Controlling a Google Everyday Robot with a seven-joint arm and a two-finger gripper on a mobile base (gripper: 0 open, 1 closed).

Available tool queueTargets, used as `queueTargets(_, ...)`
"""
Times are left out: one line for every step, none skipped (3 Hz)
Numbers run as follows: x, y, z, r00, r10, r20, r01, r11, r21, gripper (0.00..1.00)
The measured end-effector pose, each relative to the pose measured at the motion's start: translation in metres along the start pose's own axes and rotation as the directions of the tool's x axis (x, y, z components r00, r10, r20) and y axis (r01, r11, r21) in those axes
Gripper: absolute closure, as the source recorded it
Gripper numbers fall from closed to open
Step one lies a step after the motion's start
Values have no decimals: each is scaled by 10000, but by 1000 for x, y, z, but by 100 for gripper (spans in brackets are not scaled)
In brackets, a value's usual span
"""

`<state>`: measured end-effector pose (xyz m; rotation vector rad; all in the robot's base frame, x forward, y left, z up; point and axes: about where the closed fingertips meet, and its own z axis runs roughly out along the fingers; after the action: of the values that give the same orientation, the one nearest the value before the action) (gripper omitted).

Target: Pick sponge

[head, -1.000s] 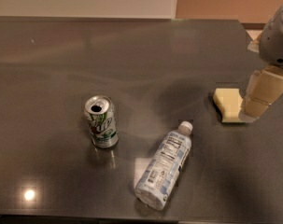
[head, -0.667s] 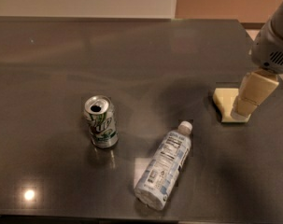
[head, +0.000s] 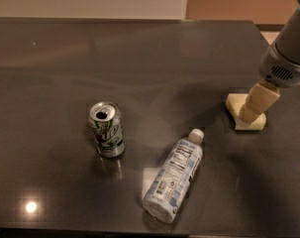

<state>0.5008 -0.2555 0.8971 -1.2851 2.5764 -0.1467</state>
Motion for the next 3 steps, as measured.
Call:
queueTargets(1, -6, 28, 9988, 494, -35, -495, 9985, -243, 0)
queueTargets(1, -7, 50, 9974, 708, -122, -713, 9965, -443, 0)
queueTargets(1, -9, 64, 9965, 804, -213, -815, 9949, -600, 0)
